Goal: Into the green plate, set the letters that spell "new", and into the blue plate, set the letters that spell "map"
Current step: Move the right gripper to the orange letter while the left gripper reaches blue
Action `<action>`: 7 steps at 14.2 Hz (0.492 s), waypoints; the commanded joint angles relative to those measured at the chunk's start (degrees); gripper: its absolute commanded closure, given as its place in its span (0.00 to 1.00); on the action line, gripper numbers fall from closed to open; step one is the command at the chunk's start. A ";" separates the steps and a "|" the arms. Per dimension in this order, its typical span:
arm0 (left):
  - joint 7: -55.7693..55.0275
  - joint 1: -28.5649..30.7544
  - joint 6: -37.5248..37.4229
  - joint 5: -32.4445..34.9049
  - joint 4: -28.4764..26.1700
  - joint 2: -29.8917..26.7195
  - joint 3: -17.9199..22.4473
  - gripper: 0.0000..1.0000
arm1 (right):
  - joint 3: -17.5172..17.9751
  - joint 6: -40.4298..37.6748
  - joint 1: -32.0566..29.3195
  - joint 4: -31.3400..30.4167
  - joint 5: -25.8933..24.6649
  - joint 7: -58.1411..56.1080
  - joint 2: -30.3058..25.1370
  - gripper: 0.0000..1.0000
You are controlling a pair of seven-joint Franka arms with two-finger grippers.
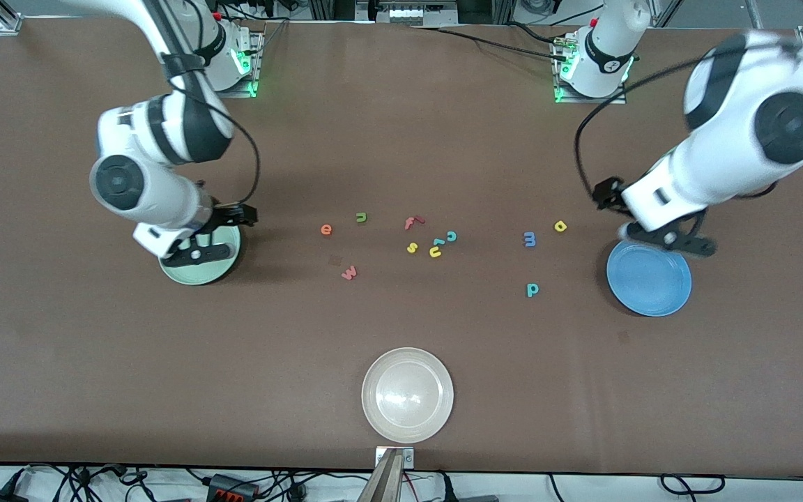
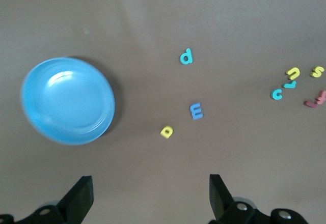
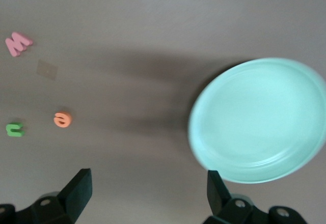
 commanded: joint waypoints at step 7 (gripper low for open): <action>-0.41 -3.06 24.10 -0.96 -11.02 9.48 0.30 0.00 | -0.39 15.31 12.18 -1.26 0.88 18.40 11.31 0.04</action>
